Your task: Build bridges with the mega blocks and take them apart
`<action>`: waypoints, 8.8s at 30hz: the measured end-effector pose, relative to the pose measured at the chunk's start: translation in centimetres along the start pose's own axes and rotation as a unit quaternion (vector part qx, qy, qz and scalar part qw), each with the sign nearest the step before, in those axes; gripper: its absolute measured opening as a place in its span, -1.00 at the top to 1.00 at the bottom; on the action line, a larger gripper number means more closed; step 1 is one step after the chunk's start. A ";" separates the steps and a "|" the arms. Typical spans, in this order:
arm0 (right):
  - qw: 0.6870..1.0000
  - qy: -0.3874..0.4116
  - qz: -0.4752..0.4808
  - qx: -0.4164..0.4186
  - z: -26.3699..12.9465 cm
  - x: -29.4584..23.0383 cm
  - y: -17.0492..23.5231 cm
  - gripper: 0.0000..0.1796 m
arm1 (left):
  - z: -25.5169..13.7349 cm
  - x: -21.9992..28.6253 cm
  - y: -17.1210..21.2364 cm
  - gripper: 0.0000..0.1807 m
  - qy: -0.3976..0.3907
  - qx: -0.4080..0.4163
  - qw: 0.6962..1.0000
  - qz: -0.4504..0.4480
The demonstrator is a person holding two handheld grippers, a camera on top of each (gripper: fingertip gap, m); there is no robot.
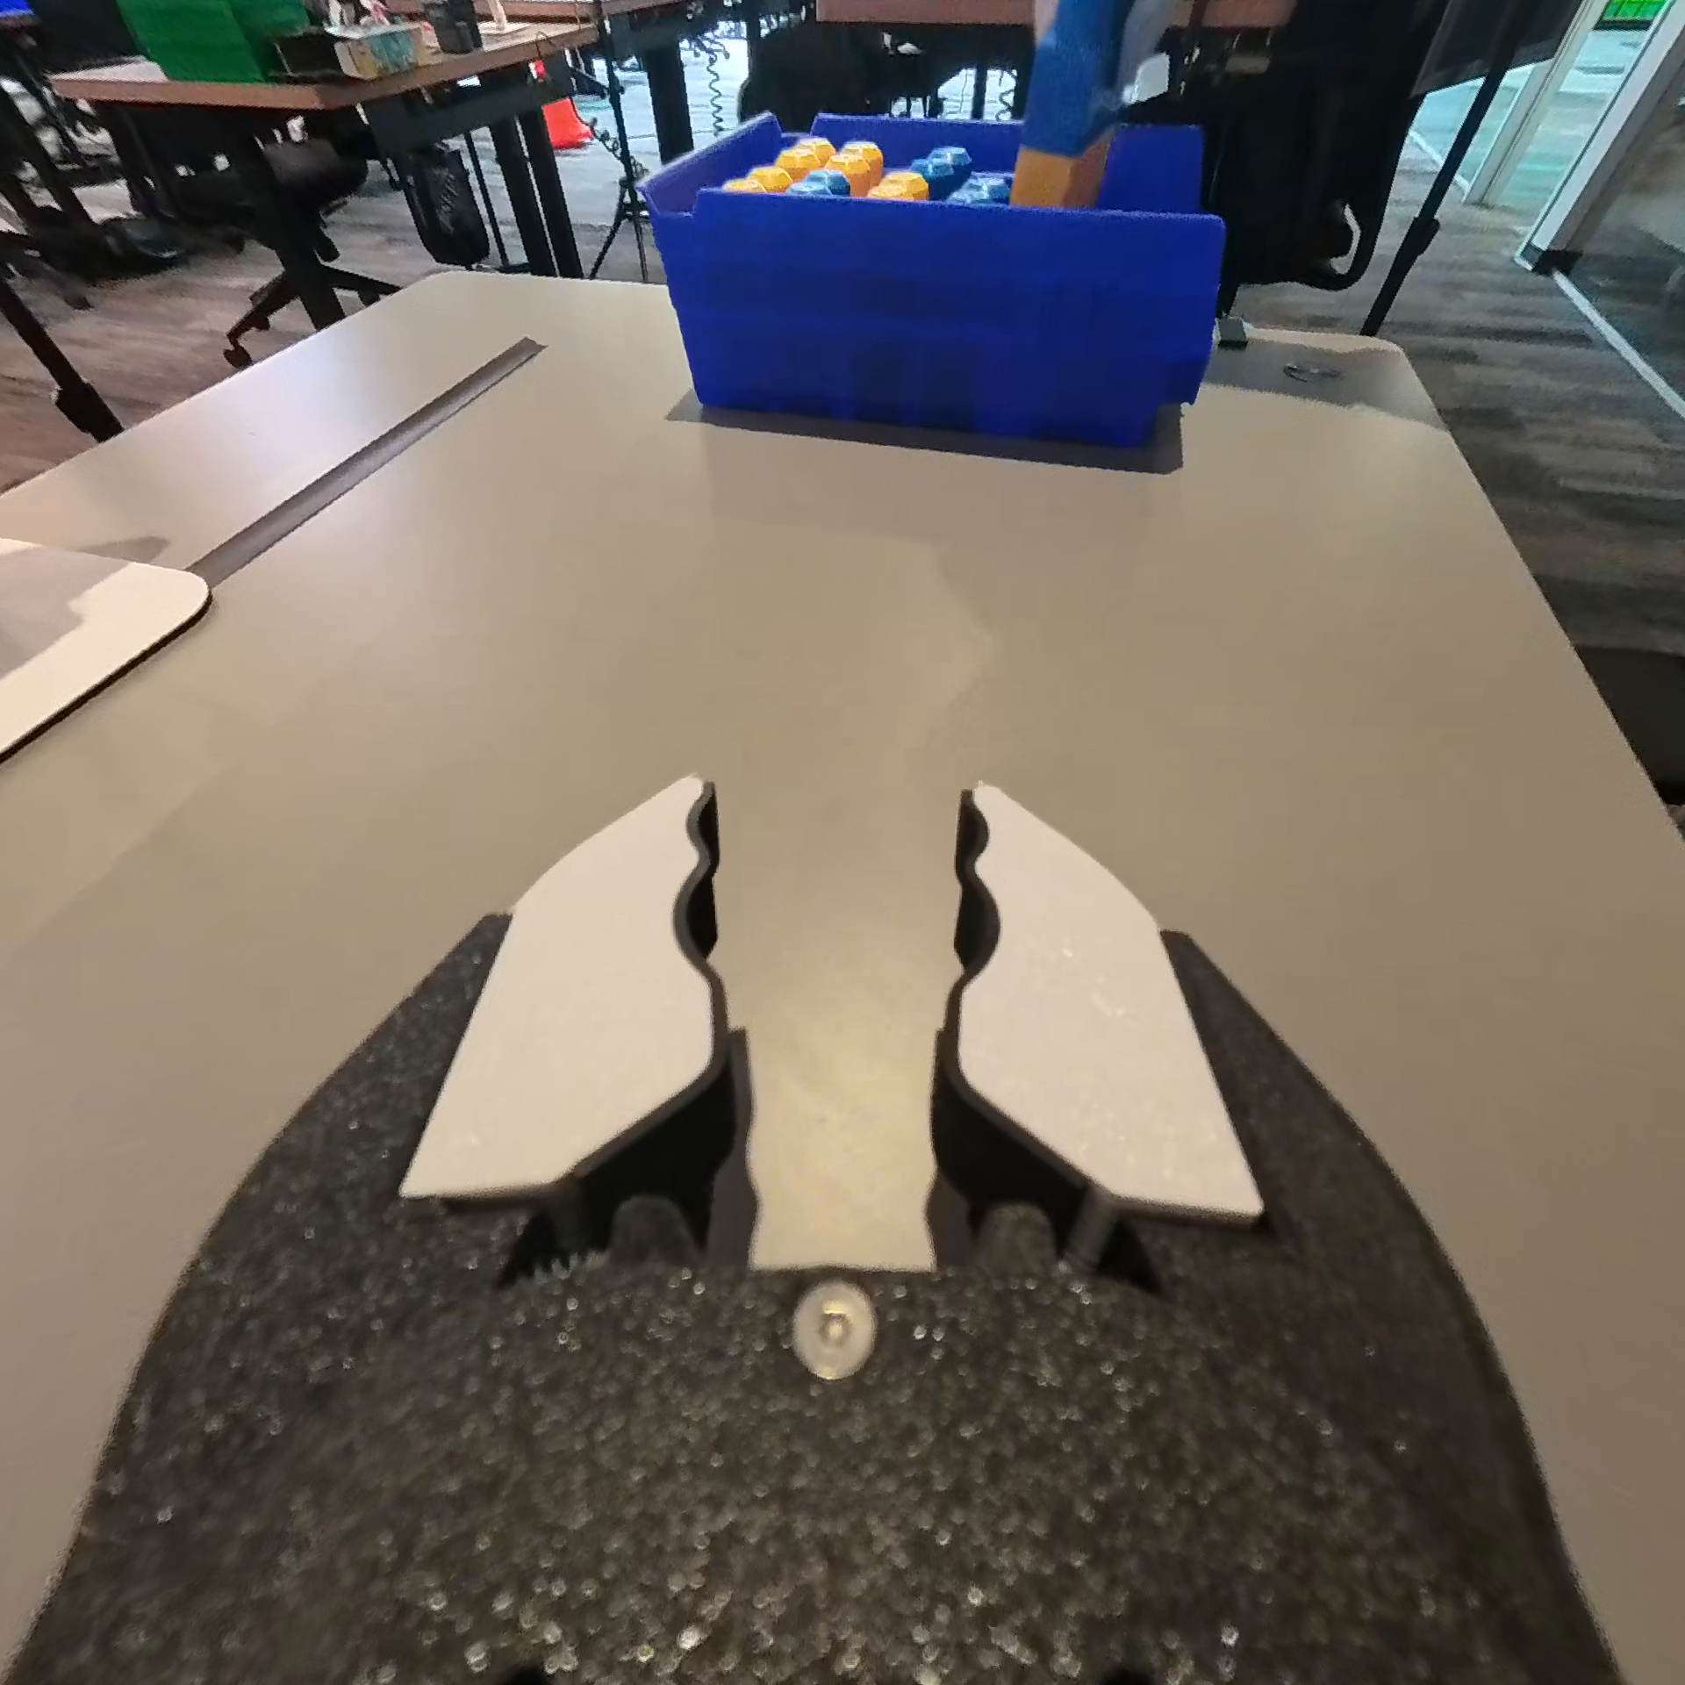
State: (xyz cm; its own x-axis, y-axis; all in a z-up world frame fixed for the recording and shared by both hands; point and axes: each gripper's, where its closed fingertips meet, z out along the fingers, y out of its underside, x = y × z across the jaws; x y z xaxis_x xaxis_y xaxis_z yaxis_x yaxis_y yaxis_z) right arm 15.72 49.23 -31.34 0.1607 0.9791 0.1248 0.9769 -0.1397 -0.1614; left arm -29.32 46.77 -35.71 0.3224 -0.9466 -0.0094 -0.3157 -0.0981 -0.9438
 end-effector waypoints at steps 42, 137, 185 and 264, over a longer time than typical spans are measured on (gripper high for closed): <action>0.788 0.098 0.596 0.123 -3.9 7.1 8.4 0.54 | -5.3 3.6 -4.6 0.36 -0.050 0.082 0.994 -0.050; 0.844 -0.231 0.475 0.093 11.4 -13.2 -47.5 0.49 | -32.3 9.5 -8.0 0.32 -0.214 0.245 0.936 -0.133; 0.756 0.242 0.325 0.514 -2.7 -12.8 -19.1 0.40 | -54.6 -9.8 23.7 0.94 -0.390 -0.311 0.666 -0.554; 0.773 0.008 0.626 0.103 -2.0 4.3 -5.5 0.95 | -24.0 3.0 -12.6 0.27 0.001 0.135 0.927 -0.349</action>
State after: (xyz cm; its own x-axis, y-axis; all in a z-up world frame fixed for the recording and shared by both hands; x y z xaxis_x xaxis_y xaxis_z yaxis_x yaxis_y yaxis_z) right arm 11.29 53.88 -27.92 0.9652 0.0931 -0.2442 0.0109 -0.9479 -0.3183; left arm -45.78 37.84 -15.95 0.3612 -0.6823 0.6356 0.2049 -0.6069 -0.7679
